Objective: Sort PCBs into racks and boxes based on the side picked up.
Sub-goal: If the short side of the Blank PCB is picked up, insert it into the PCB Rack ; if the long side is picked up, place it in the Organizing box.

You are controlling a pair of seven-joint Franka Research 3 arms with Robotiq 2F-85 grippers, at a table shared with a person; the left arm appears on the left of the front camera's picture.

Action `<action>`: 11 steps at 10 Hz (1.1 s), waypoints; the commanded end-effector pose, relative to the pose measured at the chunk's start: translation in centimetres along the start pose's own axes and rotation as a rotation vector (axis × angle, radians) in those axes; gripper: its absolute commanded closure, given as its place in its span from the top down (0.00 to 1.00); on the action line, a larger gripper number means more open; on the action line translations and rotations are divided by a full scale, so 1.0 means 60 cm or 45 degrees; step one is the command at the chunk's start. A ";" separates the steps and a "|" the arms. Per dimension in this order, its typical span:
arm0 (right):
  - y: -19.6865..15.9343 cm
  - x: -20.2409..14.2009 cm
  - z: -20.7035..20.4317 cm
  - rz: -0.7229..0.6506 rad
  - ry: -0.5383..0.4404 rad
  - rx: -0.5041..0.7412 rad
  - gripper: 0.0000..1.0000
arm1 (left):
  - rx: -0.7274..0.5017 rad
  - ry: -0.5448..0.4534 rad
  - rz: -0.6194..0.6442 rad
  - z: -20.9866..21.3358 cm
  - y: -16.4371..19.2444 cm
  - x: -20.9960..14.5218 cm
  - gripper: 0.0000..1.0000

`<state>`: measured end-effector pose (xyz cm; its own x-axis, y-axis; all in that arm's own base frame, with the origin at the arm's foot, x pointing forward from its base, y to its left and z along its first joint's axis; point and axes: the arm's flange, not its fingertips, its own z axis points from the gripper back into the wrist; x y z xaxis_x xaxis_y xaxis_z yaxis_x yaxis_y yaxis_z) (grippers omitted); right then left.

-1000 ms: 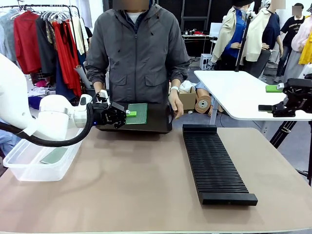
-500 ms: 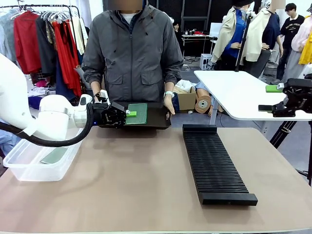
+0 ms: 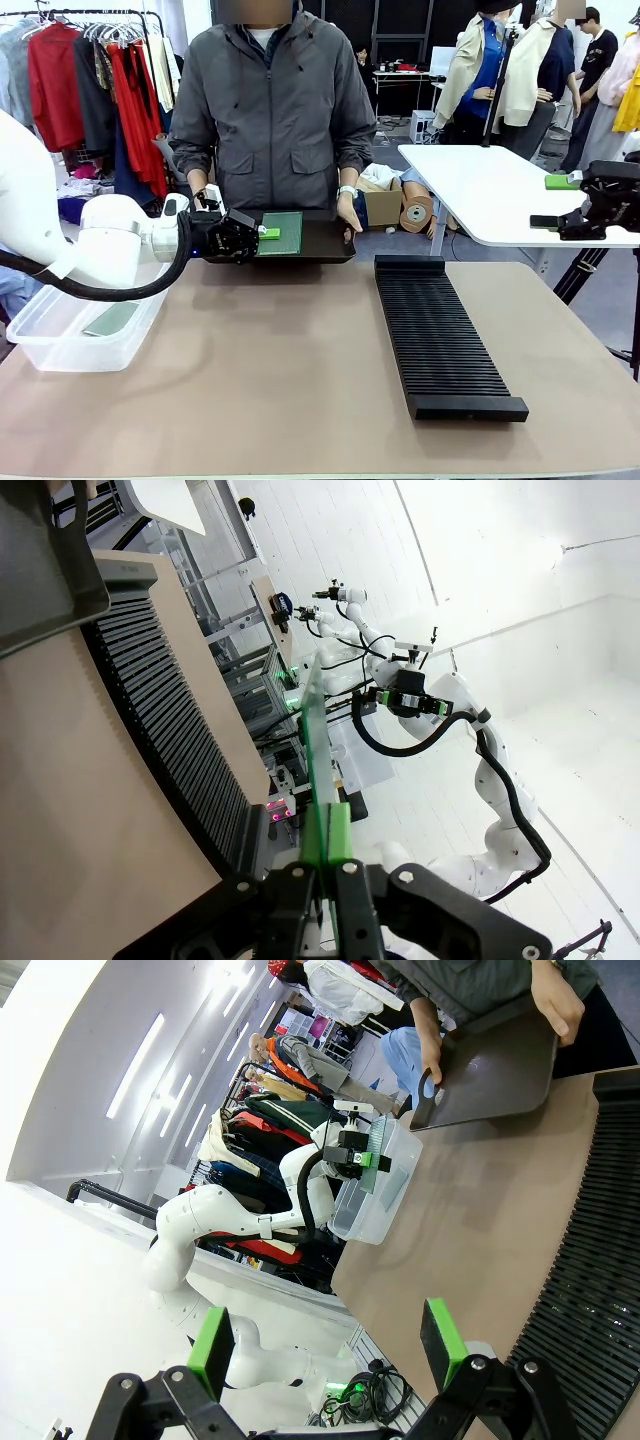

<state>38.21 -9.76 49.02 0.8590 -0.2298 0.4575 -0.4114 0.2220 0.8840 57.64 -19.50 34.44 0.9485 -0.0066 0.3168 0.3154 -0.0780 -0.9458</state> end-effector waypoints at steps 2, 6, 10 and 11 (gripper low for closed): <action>0.003 0.001 0.000 0.003 -0.003 0.011 1.00 | 0.066 0.093 0.081 0.019 -0.051 0.023 0.00; 0.003 0.001 0.000 0.003 -0.003 0.011 1.00 | 0.319 0.227 -0.014 0.085 -0.128 0.070 0.00; 0.003 0.001 0.000 0.003 -0.003 0.011 1.00 | 0.643 0.345 -0.053 0.194 -0.198 0.127 0.00; 0.003 0.001 0.000 0.003 -0.003 0.011 1.00 | 0.715 0.341 -0.068 0.219 -0.216 0.138 0.00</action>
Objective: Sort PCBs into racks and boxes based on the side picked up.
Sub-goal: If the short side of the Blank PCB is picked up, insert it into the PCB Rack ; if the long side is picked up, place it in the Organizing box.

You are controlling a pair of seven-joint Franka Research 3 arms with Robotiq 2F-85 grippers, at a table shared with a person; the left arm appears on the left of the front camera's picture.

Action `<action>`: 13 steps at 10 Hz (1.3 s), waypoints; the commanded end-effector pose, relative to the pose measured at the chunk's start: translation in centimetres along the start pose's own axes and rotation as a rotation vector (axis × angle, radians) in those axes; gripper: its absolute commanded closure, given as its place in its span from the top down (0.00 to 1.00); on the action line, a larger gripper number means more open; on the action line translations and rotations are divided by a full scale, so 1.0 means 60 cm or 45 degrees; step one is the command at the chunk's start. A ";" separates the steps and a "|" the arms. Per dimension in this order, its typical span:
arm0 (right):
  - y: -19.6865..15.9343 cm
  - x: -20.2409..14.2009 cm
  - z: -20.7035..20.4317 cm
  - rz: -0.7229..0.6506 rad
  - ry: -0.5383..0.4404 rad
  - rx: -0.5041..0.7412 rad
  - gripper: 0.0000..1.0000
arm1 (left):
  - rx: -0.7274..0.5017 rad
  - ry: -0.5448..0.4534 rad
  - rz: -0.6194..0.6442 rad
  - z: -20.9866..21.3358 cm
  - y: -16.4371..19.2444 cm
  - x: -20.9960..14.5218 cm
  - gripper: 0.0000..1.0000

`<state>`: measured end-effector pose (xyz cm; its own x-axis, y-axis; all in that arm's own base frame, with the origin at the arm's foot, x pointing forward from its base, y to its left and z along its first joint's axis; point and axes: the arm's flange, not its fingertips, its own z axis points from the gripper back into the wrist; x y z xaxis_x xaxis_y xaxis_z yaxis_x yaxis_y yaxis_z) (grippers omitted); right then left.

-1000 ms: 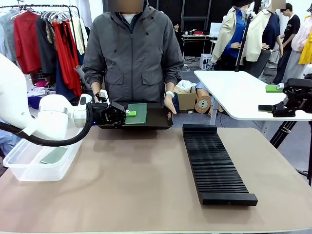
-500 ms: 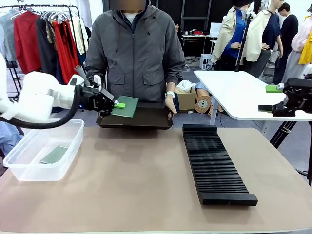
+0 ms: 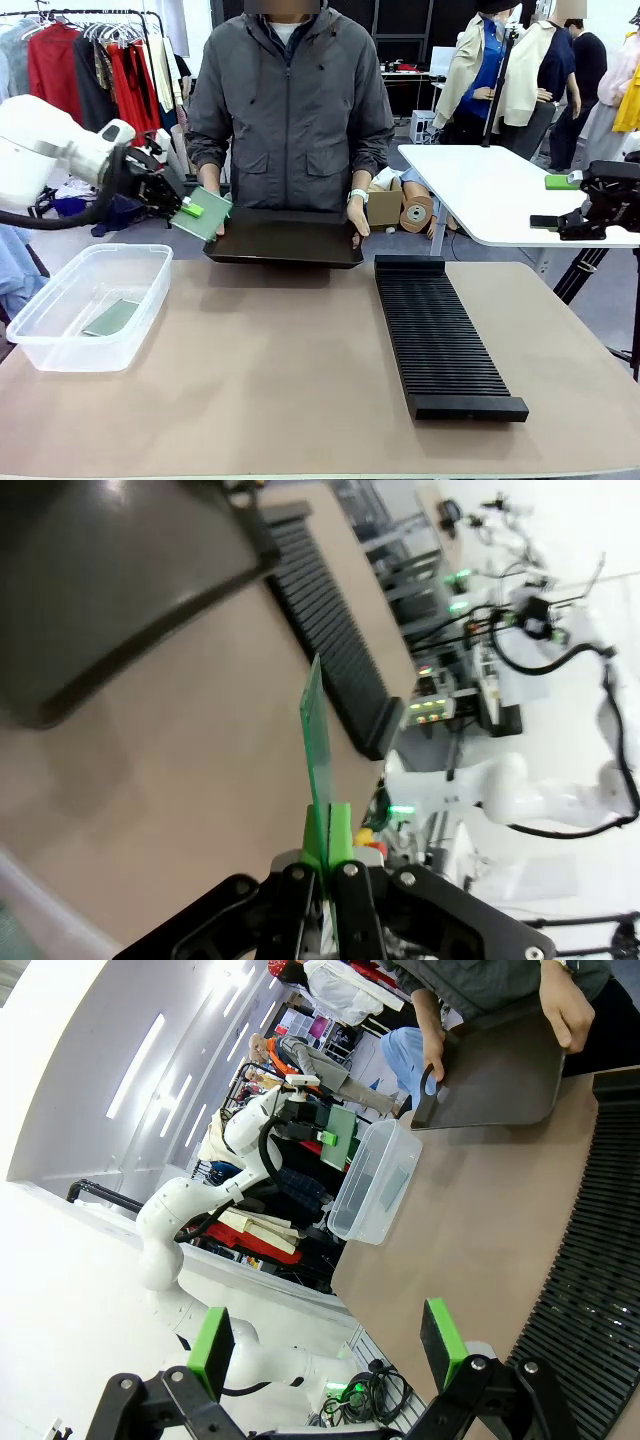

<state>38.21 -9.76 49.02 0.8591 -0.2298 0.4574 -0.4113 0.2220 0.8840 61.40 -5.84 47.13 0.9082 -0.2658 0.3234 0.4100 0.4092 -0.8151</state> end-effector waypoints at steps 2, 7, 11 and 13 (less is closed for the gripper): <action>0.003 0.001 0.000 0.003 -0.004 0.011 1.00 | 0.178 0.072 0.021 0.072 -0.018 0.013 0.00; 0.003 0.001 0.000 0.003 -0.004 0.011 1.00 | 0.685 0.293 -0.071 0.140 -0.013 -0.021 0.00; 0.003 0.001 0.000 0.003 -0.004 0.011 1.00 | 0.886 0.190 -0.015 0.148 -0.007 -0.065 0.00; 0.003 0.001 0.000 0.003 -0.004 0.011 1.00 | 0.911 0.154 0.010 0.153 -0.004 -0.079 0.00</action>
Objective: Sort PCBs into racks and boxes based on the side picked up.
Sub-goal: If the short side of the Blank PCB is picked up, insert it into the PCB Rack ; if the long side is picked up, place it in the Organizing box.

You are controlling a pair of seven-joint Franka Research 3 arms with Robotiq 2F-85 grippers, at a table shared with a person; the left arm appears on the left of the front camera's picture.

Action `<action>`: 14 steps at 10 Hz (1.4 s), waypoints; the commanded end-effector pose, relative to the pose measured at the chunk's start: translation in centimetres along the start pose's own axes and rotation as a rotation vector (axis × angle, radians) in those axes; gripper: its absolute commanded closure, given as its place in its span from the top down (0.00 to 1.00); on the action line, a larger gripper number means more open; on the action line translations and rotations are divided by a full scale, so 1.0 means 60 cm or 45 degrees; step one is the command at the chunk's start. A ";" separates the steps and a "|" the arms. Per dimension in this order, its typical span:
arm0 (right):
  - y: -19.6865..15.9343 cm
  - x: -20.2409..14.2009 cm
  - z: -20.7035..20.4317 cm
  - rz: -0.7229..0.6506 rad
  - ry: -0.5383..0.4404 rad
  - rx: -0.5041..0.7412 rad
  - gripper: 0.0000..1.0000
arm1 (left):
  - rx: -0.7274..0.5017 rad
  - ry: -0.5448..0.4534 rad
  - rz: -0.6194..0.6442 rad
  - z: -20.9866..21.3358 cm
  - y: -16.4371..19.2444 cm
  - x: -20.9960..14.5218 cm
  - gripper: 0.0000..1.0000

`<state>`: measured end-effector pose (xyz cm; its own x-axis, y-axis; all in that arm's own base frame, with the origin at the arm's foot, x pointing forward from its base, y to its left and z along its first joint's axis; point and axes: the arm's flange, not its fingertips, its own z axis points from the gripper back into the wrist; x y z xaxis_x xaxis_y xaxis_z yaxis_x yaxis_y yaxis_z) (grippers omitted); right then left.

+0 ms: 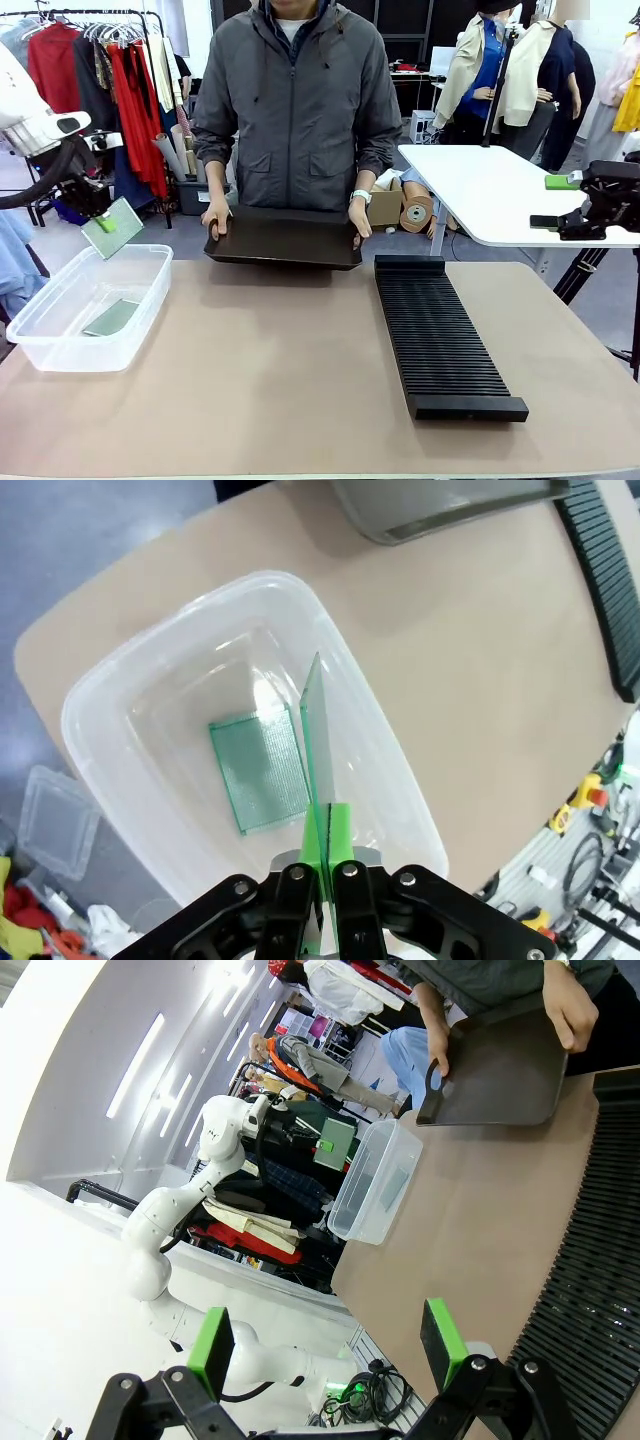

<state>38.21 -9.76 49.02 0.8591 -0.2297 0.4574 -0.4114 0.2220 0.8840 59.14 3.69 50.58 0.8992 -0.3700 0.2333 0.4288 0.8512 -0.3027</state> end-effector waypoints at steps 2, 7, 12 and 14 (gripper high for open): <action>0.003 0.001 0.000 0.003 -0.004 0.011 1.00 | 0.023 -0.005 0.083 -0.044 0.002 -0.040 0.00; 0.003 0.001 0.000 0.003 -0.004 0.011 1.00 | 0.026 -0.001 0.172 -0.111 0.031 -0.081 0.00; 0.003 0.001 0.000 0.003 -0.004 0.011 1.00 | 0.005 0.004 0.236 -0.186 0.052 -0.107 0.00; 0.003 0.001 0.000 0.003 -0.004 0.011 1.00 | -0.023 0.012 0.257 -0.203 0.055 -0.114 0.00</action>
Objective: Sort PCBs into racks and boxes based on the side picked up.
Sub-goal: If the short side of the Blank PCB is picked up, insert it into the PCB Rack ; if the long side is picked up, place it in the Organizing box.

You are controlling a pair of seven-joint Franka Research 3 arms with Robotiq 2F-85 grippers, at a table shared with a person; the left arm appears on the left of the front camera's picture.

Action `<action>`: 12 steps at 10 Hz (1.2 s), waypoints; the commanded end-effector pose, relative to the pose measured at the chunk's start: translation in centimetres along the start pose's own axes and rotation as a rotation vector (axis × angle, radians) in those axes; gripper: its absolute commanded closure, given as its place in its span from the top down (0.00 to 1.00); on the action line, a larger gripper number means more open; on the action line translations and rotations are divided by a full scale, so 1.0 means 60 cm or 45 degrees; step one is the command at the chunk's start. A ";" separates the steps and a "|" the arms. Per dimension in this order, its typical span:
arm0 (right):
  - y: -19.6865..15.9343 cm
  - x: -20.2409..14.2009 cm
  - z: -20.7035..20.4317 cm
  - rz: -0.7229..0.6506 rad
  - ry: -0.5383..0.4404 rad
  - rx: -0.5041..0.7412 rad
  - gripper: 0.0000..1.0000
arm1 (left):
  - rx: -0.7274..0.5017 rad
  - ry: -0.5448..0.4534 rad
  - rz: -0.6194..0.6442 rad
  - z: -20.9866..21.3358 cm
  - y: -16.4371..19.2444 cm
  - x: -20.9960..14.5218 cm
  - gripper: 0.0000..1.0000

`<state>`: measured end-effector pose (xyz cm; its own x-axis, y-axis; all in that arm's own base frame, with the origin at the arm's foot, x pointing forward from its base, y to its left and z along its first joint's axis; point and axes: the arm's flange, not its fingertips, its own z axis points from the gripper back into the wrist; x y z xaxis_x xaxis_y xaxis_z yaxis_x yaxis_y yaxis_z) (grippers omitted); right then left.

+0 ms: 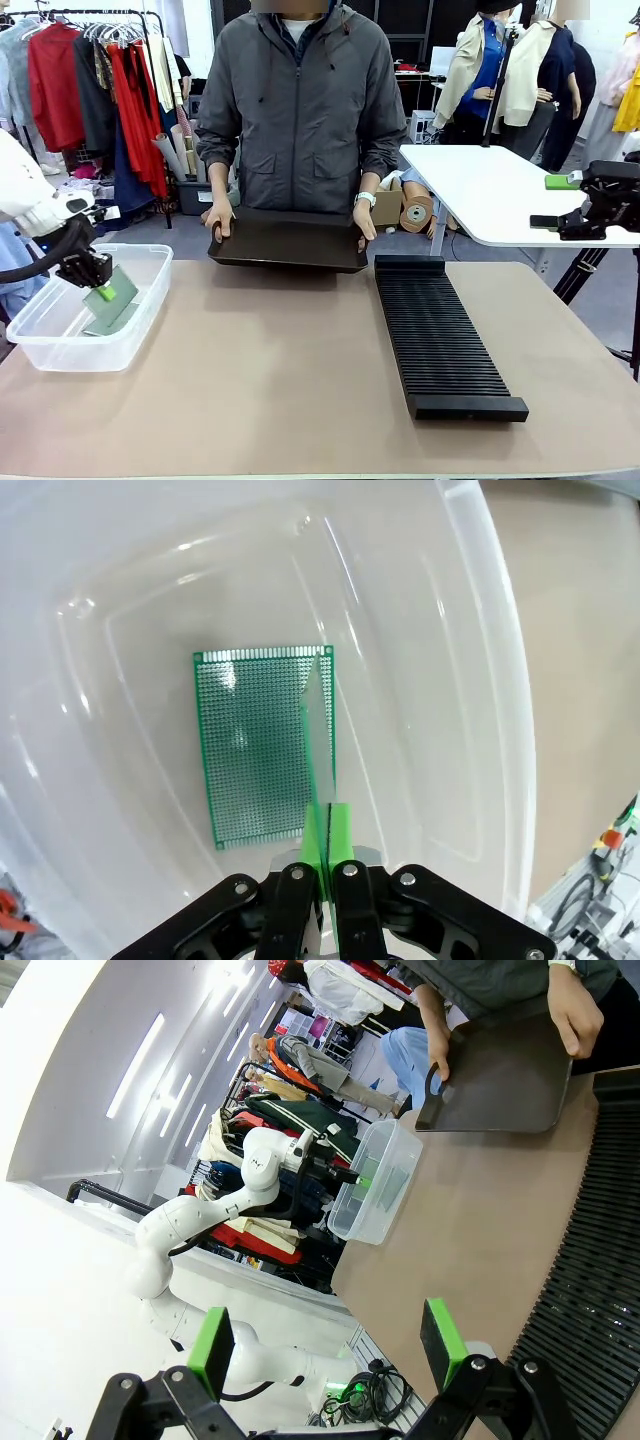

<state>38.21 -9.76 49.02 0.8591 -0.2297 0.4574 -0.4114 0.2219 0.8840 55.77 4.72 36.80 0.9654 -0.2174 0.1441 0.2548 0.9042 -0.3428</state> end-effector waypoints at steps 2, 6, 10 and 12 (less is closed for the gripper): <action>0.003 0.001 0.000 0.003 -0.004 0.011 1.00 | -0.032 -0.015 0.028 -0.009 -0.004 -0.006 0.00; 0.003 0.001 0.000 0.003 -0.004 0.011 1.00 | -0.032 -0.030 0.011 -0.008 -0.006 0.012 0.55; 0.003 0.001 0.000 0.003 -0.004 0.011 1.00 | 0.047 -0.016 -0.021 0.014 -0.021 0.030 1.00; 0.003 0.001 0.000 0.003 -0.004 0.011 1.00 | 0.137 0.016 -0.042 0.045 -0.042 0.037 1.00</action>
<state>38.21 -9.76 49.02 0.8591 -0.2297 0.4574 -0.4114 0.2219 0.8840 57.24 3.42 39.32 0.9522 -0.2548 0.1684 0.2943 0.9127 -0.2835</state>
